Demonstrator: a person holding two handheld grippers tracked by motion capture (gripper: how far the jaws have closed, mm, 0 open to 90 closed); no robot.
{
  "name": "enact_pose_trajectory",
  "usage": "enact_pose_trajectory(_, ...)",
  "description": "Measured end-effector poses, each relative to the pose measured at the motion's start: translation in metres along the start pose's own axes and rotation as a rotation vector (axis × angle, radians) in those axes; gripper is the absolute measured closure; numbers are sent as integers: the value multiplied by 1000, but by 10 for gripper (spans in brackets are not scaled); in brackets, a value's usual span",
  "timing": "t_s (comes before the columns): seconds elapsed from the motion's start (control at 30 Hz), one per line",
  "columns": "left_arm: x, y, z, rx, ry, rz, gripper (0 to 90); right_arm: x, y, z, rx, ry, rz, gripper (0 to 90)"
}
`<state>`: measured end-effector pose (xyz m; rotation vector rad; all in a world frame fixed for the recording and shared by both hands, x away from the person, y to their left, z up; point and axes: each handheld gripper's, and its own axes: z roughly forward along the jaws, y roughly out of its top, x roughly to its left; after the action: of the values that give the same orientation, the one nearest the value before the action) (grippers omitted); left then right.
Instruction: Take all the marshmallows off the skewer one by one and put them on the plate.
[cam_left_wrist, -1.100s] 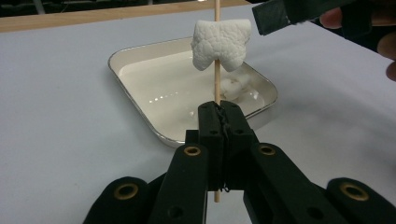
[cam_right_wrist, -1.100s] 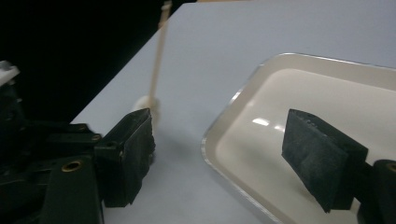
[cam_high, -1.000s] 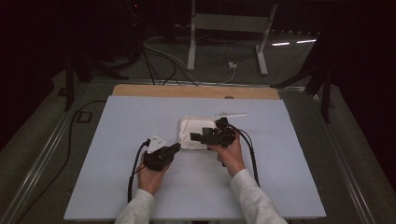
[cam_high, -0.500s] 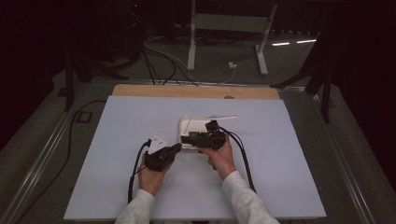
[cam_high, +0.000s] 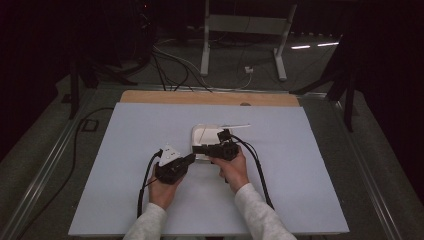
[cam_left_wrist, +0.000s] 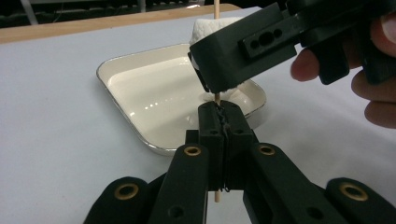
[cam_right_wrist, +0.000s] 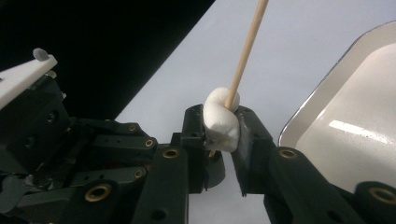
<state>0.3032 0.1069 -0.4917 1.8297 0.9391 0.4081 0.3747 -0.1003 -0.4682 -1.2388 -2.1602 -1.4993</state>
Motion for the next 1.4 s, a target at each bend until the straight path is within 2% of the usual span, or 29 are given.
enact_pose_trajectory(0.43, -2, 0, -1, -16, -2, 53, 900, 2, 5, -12, -33, -6, -8, 792)
enact_pose_trajectory(0.5, -3, -1, 0, 3, 11, 70, 900, 3, 6, -14, -41, -9, -5, 795)
enact_pose_trajectory(0.53, -4, -4, 2, 29, 23, 97, 900, 3, 7, -18, -74, -16, -4, 799)
enact_pose_trajectory(0.57, -3, -7, 2, 14, 6, 81, 900, 0, 10, -25, -121, -11, 21, 798)
enact_pose_trajectory(0.6, -3, -5, 1, 6, 0, 74, 900, -4, 16, -33, -128, 4, 57, 798)
enact_pose_trajectory(0.67, -9, -2, 3, 5, 4, 111, 900, -4, 19, -40, -122, -19, 24, 798)
enact_pose_trajectory(0.77, -10, -3, 5, 8, -1, 114, 900, -4, 19, -45, -120, -30, 12, 798)
enact_pose_trajectory(0.9, -9, -3, 3, 13, 15, 139, 900, -7, 19, -47, -138, -27, 28, 798)
enact_pose_trajectory(0.97, -8, -5, 4, 30, 30, 156, 900, -7, 20, -49, -163, -26, 33, 799)
enact_pose_trajectory(1.0, -8, -8, 6, 69, 56, 170, 900, -8, 22, -53, -189, -24, 44, 802)
enact_pose_trajectory(1.03, -7, -12, 8, 100, 79, 186, 900, -10, 24, -61, -242, -15, 65, 808)
enact_pose_trajectory(1.07, -5, -15, 8, 111, 81, 181, 900, -13, 28, -73, -304, 3, 94, 811)
enact_pose_trajectory(1.1, -3, -16, 7, 107, 83, 155, 900, -14, 32, -83, -342, 8, 106, 811)
enact_pose_trajectory(1.13, -2, -13, 5, 87, 82, 134, 900, -15, 37, -98, -364, -13, 90, 811)
enact_pose_trajectory(1.23, -2, -7, 3, 58, 78, 119, 900, -14, 43, -115, -321, -75, 30, 808)
enact_pose_trajectory(1.4, -3, -7, 4, 56, 71, 96, 900, -19, 37, -107, -263, -105, 2, 802)
